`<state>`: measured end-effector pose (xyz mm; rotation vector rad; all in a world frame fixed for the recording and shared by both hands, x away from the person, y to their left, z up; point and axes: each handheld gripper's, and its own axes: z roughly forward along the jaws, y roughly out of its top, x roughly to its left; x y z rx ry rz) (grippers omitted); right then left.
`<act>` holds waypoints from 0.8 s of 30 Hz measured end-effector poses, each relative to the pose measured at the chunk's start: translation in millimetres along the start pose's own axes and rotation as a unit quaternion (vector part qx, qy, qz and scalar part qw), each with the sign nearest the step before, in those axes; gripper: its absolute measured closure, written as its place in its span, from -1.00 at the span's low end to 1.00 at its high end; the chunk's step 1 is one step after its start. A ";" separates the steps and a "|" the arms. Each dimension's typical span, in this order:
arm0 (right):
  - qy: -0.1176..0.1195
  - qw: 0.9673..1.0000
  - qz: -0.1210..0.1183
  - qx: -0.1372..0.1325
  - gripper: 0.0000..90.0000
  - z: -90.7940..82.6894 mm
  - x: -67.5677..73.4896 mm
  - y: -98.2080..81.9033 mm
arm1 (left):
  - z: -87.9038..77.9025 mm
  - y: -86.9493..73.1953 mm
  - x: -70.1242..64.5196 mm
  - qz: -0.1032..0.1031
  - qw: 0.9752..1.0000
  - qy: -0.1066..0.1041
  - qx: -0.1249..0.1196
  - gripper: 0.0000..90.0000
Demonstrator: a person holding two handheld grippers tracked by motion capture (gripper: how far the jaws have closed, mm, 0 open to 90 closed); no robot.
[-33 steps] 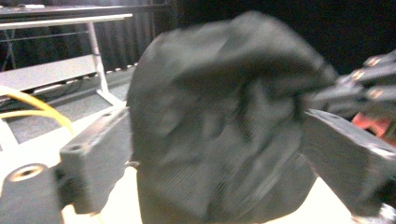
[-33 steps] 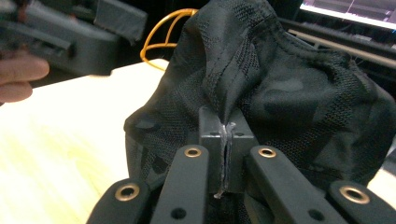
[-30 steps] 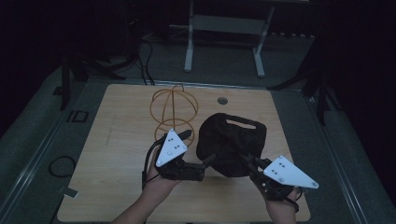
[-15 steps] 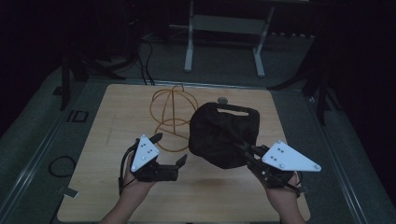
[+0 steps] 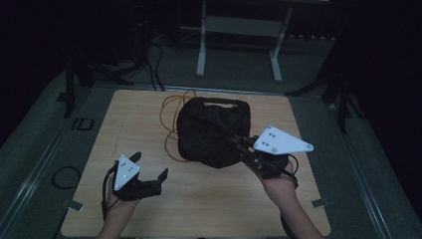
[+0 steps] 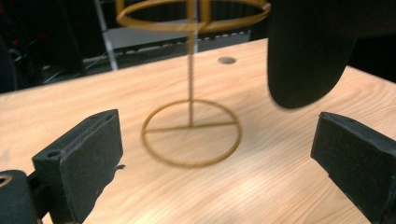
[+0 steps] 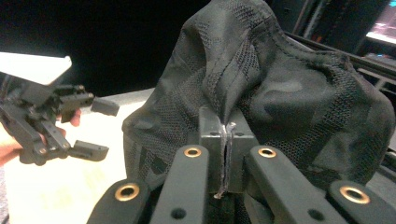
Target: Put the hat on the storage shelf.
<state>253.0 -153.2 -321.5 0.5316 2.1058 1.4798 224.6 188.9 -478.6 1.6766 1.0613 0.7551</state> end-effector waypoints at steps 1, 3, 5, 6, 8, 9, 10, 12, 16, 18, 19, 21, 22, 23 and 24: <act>0.005 1.000 -0.001 0.003 0.97 8.4 -1.3 4.7 | -1.4 -4.4 4.1 -0.007 1.000 0.002 0.002 -0.94; 0.009 1.000 -0.001 0.004 0.97 12.6 -2.1 7.0 | -4.1 -12.8 11.3 -0.018 1.000 0.013 0.006 -0.94; 0.014 1.000 -0.001 0.009 0.97 21.0 -3.7 12.3 | -6.5 -20.5 17.7 -0.028 0.999 0.019 0.008 -0.94; 0.016 1.000 -0.001 0.011 0.97 25.2 -4.6 14.9 | -7.3 -24.0 20.1 -0.030 0.999 0.025 0.011 -0.94; 0.018 1.000 -0.002 0.018 0.97 38.5 -7.8 23.5 | -8.1 -30.7 23.8 -0.036 0.999 0.032 0.012 -0.94; 0.019 1.000 -0.005 0.022 0.97 43.3 -9.3 26.4 | -8.2 -34.0 25.3 -0.038 0.999 0.037 0.013 -0.94; 0.021 0.999 -0.004 0.025 0.97 47.8 -11.1 29.1 | -8.2 -37.0 26.7 -0.040 0.998 0.040 0.016 -0.94; 0.021 0.999 -0.003 0.027 0.97 52.3 -12.9 31.4 | -8.4 -42.4 29.1 -0.046 0.998 0.046 0.014 -0.94; 0.025 0.999 0.002 0.045 0.97 71.2 -20.4 38.3 | -8.2 -47.7 32.2 -0.046 0.997 0.059 0.014 -0.93; 0.025 0.998 0.006 0.054 0.97 80.2 -22.9 39.5 | -8.4 -48.8 33.4 -0.051 0.997 0.061 0.012 -0.93; 0.023 0.998 0.008 0.060 0.97 88.3 -25.6 40.0 | -8.4 -49.6 33.7 -0.052 0.997 0.064 0.011 -0.94; 0.023 0.998 0.011 0.064 0.97 92.1 -27.2 40.2 | -8.1 -50.8 34.0 -0.051 0.996 0.066 0.012 -0.93; 0.023 0.997 0.013 0.068 0.97 95.9 -28.7 40.5 | -7.7 -51.5 34.2 -0.053 0.996 0.066 0.012 -0.93; 0.021 0.997 0.014 0.072 0.97 99.7 -30.3 40.7 | -7.5 -51.9 34.5 -0.054 0.996 0.066 0.012 -0.93; 0.021 0.997 0.017 0.077 0.97 103.8 -32.0 40.9 | -7.1 -52.3 34.6 -0.056 0.996 0.066 0.013 -0.93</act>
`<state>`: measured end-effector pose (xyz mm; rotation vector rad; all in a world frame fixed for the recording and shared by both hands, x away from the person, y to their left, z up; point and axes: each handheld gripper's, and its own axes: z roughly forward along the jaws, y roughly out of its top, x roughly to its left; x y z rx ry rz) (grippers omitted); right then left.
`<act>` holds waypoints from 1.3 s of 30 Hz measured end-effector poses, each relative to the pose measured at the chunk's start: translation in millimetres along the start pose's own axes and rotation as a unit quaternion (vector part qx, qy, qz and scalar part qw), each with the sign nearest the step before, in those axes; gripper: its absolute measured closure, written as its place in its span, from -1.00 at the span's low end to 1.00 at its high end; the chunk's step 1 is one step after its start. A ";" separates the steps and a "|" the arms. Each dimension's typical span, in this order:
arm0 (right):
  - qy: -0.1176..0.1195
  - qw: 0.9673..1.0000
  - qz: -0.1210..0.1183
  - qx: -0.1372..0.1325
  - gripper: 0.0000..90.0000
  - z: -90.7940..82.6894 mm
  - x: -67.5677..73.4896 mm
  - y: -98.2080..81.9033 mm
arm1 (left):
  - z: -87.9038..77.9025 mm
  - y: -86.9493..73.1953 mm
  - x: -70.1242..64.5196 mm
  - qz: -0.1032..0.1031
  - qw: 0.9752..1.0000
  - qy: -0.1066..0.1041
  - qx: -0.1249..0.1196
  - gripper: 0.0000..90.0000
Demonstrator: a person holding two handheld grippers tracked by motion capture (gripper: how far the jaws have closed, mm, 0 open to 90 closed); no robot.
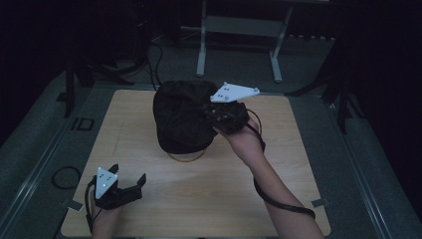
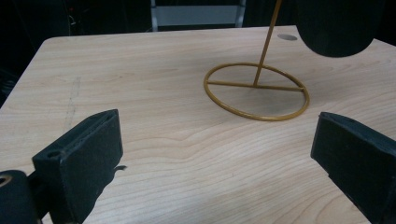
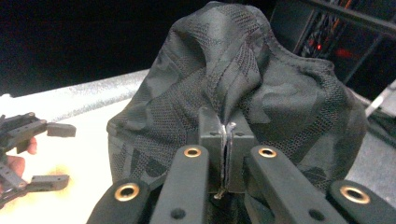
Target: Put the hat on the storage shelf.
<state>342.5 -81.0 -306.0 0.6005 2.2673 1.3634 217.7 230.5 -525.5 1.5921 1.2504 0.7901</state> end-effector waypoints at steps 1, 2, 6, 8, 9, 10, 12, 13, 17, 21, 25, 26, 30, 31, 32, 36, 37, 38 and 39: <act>-0.007 1.000 -0.001 0.008 0.97 7.3 -2.2 1.4 | 0.4 -0.5 0.0 -0.001 1.000 -0.001 0.000 -0.93; -0.007 1.000 -0.001 0.008 0.97 7.3 -2.2 1.4 | 0.9 -1.0 -0.3 -0.002 1.000 -0.002 0.000 -0.93; -0.003 1.000 0.010 0.026 0.97 22.0 -7.3 2.5 | 3.4 -3.6 -2.1 -0.002 1.000 -0.005 0.007 -0.93; -0.006 0.999 0.014 0.033 0.97 29.5 -9.9 1.5 | 3.9 -5.1 -3.0 -0.001 1.000 -0.006 0.005 -0.93; -0.002 0.999 0.020 0.036 0.97 33.1 -11.1 0.7 | 4.1 -6.1 -3.5 -0.003 1.000 -0.007 0.002 -0.93; -0.004 0.999 0.022 0.038 0.97 36.5 -12.0 -0.5 | 4.5 -6.9 -4.1 -0.002 1.000 -0.008 0.003 -0.94; 0.001 0.999 0.027 0.045 0.97 42.5 -13.9 -3.0 | 4.4 -7.8 -4.8 0.000 1.000 -0.009 0.004 -0.94; 0.002 0.998 0.033 0.047 0.97 45.0 -14.9 -4.4 | 4.2 -7.9 -5.1 0.000 1.000 -0.008 0.003 -0.94; 0.006 0.997 0.048 0.056 0.96 53.3 -18.3 -9.9 | 2.9 -7.8 -4.7 0.002 1.000 -0.006 -0.002 -0.93; 0.010 0.997 0.060 0.054 0.96 57.7 -21.2 -14.7 | 4.2 -9.5 -4.7 0.002 1.000 -0.006 0.003 -0.94; 0.013 0.996 0.071 0.053 0.93 62.3 -24.5 -17.4 | 5.4 -10.3 -5.9 0.004 1.000 -0.011 0.005 -0.94; 0.013 0.996 0.071 0.053 0.93 62.3 -24.5 -17.4 | 5.8 -10.6 -6.2 0.004 1.000 -0.012 0.006 -0.94; 0.015 0.996 0.074 0.054 0.76 66.8 -24.5 -21.2 | 7.5 -11.8 -6.4 0.004 1.000 -0.016 0.010 -0.94; 0.017 0.995 0.080 0.051 0.68 67.7 -24.4 -23.4 | 7.9 -11.9 -6.4 0.004 1.000 -0.016 0.011 -0.93; 0.017 0.995 0.080 0.051 0.68 67.7 -24.4 -23.4 | 8.0 -11.9 -6.3 0.004 1.000 -0.017 0.012 -0.93; 0.026 0.995 0.074 0.056 0.46 69.9 -23.4 -26.2 | 7.8 -12.2 -6.5 0.004 1.000 -0.018 0.013 -0.94; 0.027 0.995 0.074 0.055 0.40 70.2 -23.1 -27.0 | 7.6 -12.4 -6.5 0.004 1.000 -0.018 0.011 -0.94; 0.027 0.995 0.074 0.057 0.36 70.3 -23.0 -27.8 | 7.6 -12.3 -6.3 0.004 1.000 -0.018 0.011 -0.94; 0.029 0.995 0.075 0.057 0.35 70.4 -23.0 -28.5 | 7.6 -12.3 -6.1 0.004 1.000 -0.017 0.012 -0.94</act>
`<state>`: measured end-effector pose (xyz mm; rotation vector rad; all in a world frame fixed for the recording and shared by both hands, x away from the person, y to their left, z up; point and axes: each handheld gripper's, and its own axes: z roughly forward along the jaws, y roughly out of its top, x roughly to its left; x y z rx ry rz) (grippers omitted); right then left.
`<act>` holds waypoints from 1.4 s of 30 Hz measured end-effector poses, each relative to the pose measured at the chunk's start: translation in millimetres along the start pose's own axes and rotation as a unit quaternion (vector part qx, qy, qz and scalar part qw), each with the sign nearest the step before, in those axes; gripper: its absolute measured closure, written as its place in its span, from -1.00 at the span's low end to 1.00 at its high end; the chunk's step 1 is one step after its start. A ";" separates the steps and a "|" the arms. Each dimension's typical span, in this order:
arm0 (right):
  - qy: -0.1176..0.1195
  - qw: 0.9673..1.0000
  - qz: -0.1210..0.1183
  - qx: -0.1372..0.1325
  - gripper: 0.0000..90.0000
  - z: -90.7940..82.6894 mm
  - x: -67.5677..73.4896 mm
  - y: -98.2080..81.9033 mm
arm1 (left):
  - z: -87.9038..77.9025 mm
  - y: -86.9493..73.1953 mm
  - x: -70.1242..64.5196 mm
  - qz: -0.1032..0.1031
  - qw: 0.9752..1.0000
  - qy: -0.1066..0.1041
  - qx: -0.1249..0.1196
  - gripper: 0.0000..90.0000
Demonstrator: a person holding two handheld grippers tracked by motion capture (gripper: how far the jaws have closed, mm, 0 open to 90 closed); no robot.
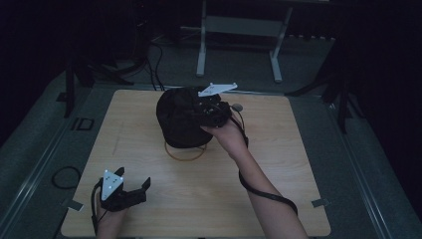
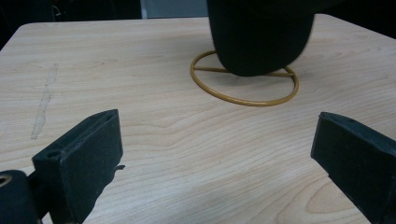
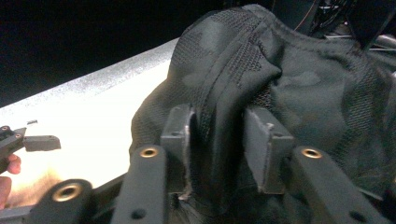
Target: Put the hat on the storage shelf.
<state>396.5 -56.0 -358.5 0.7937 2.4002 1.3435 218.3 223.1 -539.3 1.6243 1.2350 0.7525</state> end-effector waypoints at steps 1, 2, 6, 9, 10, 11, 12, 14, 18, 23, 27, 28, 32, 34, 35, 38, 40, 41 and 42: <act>-0.002 1.000 -0.001 -0.002 0.32 -0.4 0.2 -0.8 | 0.0 0.0 0.2 -0.001 1.000 0.000 -0.002 -0.94; -0.003 1.000 -0.001 -0.003 0.28 -0.9 0.4 -1.4 | 0.0 0.0 0.4 -0.002 1.000 0.000 -0.002 -0.94; 0.000 1.000 0.001 -0.005 0.17 -4.1 -0.5 -4.7 | -0.3 0.0 1.4 -0.002 1.000 0.002 0.000 -0.93; 0.005 1.000 -0.007 -0.011 -0.05 -8.7 -0.3 -7.6 | -0.2 0.2 1.4 0.000 1.000 0.003 0.000 -0.94; 0.005 1.000 -0.007 -0.011 -0.05 -8.7 -0.3 -7.6 | -0.2 0.3 1.3 0.001 1.000 0.003 0.000 -0.94; 0.005 1.000 -0.007 -0.011 -0.13 -9.8 0.0 -8.2 | -0.2 0.2 1.1 0.000 1.000 0.003 -0.001 -0.94; 0.004 1.000 -0.008 -0.012 -0.20 -10.8 0.1 -8.8 | 0.0 0.4 0.9 0.000 1.000 0.003 0.001 -0.94; 0.010 1.000 -0.010 -0.019 -0.31 -13.0 0.8 -10.5 | -0.1 0.3 0.2 0.001 1.000 0.003 0.000 -0.94; 0.013 0.999 -0.014 -0.031 -0.47 -16.5 2.4 -14.3 | 0.3 0.2 0.2 0.003 1.000 0.002 0.003 -0.94; 0.027 0.999 -0.008 -0.038 -0.68 -20.7 3.6 -19.8 | 0.1 -0.5 0.2 0.002 1.000 0.002 0.002 -0.94; 0.026 0.999 -0.016 -0.045 -0.72 -23.6 4.3 -25.9 | -0.1 -0.7 0.2 0.003 1.000 0.001 0.005 -0.94; 0.029 0.999 -0.019 -0.042 -0.72 -24.0 4.2 -27.4 | -0.2 -0.9 0.4 0.004 1.000 0.001 0.005 -0.93; 0.020 0.998 -0.032 -0.047 -0.72 -26.3 4.7 -34.9 | -0.1 -1.3 0.7 0.003 1.000 0.001 0.007 -0.94; 0.016 0.998 -0.037 -0.049 -0.72 -27.7 4.7 -38.7 | 0.0 -1.5 0.7 0.003 1.000 0.001 0.008 -0.94; 0.015 0.998 -0.040 -0.049 -0.72 -28.4 4.8 -40.7 | -0.1 -1.7 0.8 0.002 1.000 0.001 0.008 -0.93; 0.011 0.998 -0.047 -0.046 -0.72 -30.5 5.5 -47.0 | -0.6 -2.1 1.0 0.002 1.000 0.002 0.008 -0.94; 0.009 0.998 -0.053 -0.043 -0.72 -31.2 6.2 -51.4 | -1.0 -2.0 1.3 0.003 1.000 0.002 0.009 -0.94; 0.008 0.998 -0.055 -0.043 -0.72 -31.5 6.4 -53.8 | -1.2 -2.1 1.3 0.004 1.000 0.003 0.009 -0.93; 0.009 0.997 -0.057 -0.041 -0.72 -31.8 6.5 -56.2 | -1.2 -2.2 1.4 0.004 1.000 0.002 0.008 -0.94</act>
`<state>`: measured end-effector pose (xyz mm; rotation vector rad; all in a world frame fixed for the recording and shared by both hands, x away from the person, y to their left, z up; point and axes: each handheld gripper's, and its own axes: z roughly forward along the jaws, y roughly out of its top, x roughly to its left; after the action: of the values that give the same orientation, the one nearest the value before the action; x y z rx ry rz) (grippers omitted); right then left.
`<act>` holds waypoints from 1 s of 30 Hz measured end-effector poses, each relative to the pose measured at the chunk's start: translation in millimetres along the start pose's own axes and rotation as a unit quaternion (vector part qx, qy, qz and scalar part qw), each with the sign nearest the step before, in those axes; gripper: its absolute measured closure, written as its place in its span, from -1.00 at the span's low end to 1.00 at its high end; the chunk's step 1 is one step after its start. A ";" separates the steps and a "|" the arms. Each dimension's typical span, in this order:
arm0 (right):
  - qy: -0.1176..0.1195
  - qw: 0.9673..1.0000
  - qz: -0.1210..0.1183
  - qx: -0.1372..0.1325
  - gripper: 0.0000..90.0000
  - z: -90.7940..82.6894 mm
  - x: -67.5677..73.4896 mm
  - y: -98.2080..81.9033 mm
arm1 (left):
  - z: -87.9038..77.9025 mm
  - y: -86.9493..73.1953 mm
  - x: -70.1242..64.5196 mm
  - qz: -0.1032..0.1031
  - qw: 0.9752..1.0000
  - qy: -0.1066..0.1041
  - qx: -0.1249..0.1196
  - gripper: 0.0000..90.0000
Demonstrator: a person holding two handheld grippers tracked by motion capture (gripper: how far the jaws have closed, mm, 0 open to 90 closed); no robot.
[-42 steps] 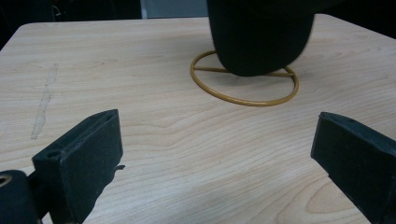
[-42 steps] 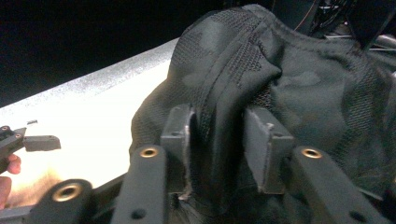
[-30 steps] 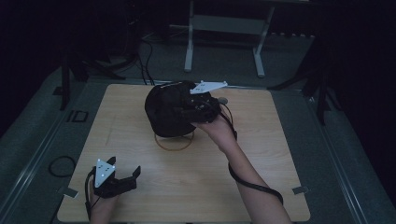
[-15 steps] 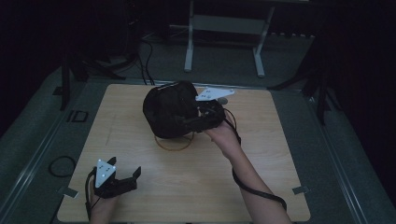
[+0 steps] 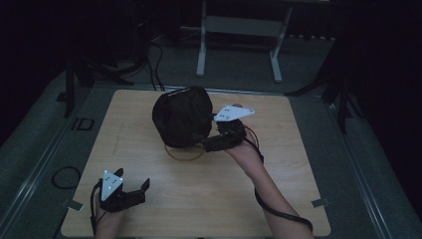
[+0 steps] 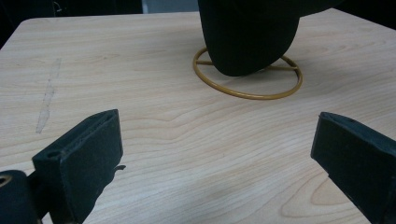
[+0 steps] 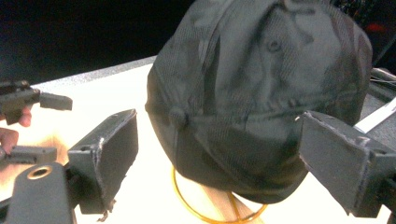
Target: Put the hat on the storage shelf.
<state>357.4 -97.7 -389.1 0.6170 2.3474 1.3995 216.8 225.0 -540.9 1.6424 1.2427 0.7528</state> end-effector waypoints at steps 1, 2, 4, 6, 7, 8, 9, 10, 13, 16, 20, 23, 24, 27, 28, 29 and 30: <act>0.000 1.000 -0.001 0.001 -0.72 -0.5 0.3 -2.5 | 0.0 -0.1 -0.1 0.000 1.000 0.000 0.001 -0.93; 0.000 1.000 0.000 0.000 -0.72 -1.2 0.5 -5.0 | 0.0 -0.3 -0.1 0.001 1.000 0.000 0.000 -0.94; -0.002 1.000 -0.002 0.001 -0.72 -2.5 1.1 -10.1 | 0.1 -0.7 -0.4 0.001 1.000 -0.001 0.002 -0.94; -0.007 1.000 -0.002 0.001 -0.72 -4.0 1.6 -15.4 | -0.2 -0.8 -0.7 0.004 1.000 -0.001 0.003 -0.94; -0.006 1.000 -0.003 0.001 -0.72 -4.8 1.8 -18.0 | -0.3 -0.8 -0.8 0.004 1.000 0.000 0.003 -0.94; -0.007 1.000 -0.003 0.002 -0.72 -5.3 2.0 -20.5 | -0.5 -0.7 -0.7 0.003 1.000 -0.001 0.002 -0.94; -0.009 1.000 -0.002 0.002 -0.72 -6.1 2.2 -22.9 | -0.5 -0.6 -0.9 0.002 1.000 -0.001 0.001 -0.94; -0.007 1.000 -0.002 0.001 -0.72 -6.8 2.6 -25.3 | -0.5 -0.6 -1.0 0.003 1.000 0.000 0.002 -0.94; -0.005 1.000 -0.002 -0.001 -0.72 -9.7 3.9 -32.0 | -0.4 -0.7 -1.1 0.004 1.000 -0.001 0.003 -0.94; -0.002 1.000 0.002 -0.004 -0.72 -12.8 5.7 -38.7 | 0.0 -1.1 -1.5 0.004 1.000 -0.001 0.002 -0.94; 0.006 1.000 -0.003 -0.002 -0.72 -16.1 9.5 -49.2 | 0.3 -1.2 -2.3 0.007 1.000 -0.001 0.002 -0.94; 0.010 1.000 -0.003 0.000 -0.72 -18.9 12.4 -58.2 | 1.1 -1.8 -1.8 0.005 1.000 -0.004 0.005 -0.94; 0.011 1.000 -0.002 0.002 -0.72 -19.7 13.0 -60.8 | 1.4 -2.1 -1.8 0.005 1.000 -0.004 0.007 -0.94; 0.014 1.000 0.002 0.000 -0.72 -22.5 13.8 -69.4 | 1.9 -2.2 -2.2 0.005 1.000 -0.007 0.009 -0.94; 0.016 1.000 0.003 0.000 -0.72 -22.9 13.8 -71.4 | 1.9 -2.2 -2.3 0.006 1.000 -0.007 0.009 -0.94; 0.018 1.000 0.004 0.001 -0.72 -23.5 14.1 -74.2 | 2.0 -2.3 -2.5 0.006 1.000 -0.007 0.010 -0.94; 0.018 1.000 0.003 0.003 -0.72 -24.0 14.2 -76.8 | 2.2 -2.5 -2.6 0.007 1.000 -0.009 0.010 -0.94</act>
<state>318.8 -140.3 -447.2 0.6070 2.3799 1.4183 217.0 222.0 -543.9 1.6721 1.2317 0.7335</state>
